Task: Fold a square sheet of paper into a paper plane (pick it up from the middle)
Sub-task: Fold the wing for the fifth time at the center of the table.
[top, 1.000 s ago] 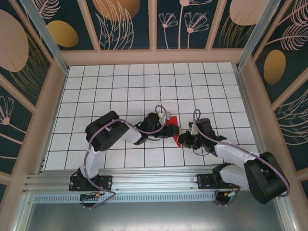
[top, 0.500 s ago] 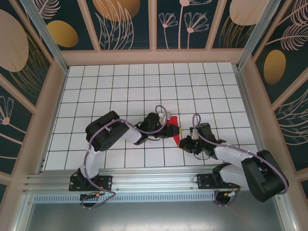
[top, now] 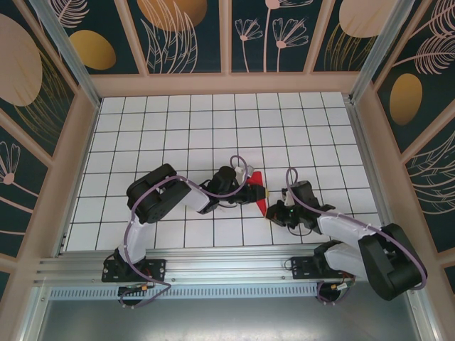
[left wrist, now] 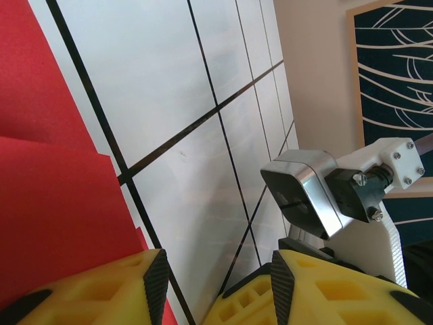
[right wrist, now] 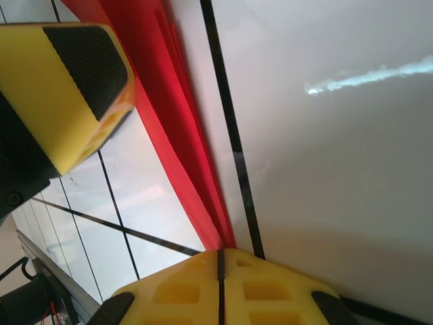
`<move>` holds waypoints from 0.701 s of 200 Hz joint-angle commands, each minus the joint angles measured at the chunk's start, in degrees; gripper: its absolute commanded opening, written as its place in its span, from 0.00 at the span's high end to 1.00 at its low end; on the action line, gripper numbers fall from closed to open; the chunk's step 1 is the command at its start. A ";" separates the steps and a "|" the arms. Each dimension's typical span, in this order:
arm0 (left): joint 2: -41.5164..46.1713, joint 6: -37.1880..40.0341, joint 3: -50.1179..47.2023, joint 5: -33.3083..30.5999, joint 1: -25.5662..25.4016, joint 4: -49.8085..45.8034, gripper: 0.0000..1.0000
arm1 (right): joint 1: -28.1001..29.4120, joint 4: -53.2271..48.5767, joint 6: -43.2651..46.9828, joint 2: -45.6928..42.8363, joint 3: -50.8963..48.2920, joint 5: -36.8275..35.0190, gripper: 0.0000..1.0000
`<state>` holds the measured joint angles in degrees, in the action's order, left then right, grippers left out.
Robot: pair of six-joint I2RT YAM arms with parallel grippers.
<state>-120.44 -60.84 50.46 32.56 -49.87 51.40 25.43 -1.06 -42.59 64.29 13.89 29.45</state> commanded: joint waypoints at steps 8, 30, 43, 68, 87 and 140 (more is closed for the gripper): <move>-3.48 1.86 -0.40 -2.25 0.16 -8.30 0.54 | -0.47 -11.07 0.71 -3.64 1.19 0.66 0.91; -3.48 1.86 -0.40 -2.27 0.13 -8.33 0.54 | -0.46 -9.61 -0.99 -5.95 4.03 0.43 0.90; -3.44 1.80 -0.43 -2.24 0.19 -8.33 0.54 | -0.47 -6.41 -2.63 -5.23 5.10 0.51 0.90; -3.38 1.73 -0.41 -2.37 0.14 -8.33 0.54 | -0.42 -0.34 -4.08 -0.24 6.94 1.51 0.89; -3.53 1.63 -0.08 -2.25 0.20 -8.40 0.54 | -0.46 1.61 -3.51 3.98 8.49 1.41 0.89; -3.20 1.75 0.39 -2.03 0.25 -8.57 0.54 | -0.91 -0.14 -1.09 11.95 6.81 -3.59 0.90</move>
<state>-120.49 -60.86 51.22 32.62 -49.82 50.19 25.28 -1.34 -45.04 73.65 21.50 28.75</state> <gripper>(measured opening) 0.462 0.110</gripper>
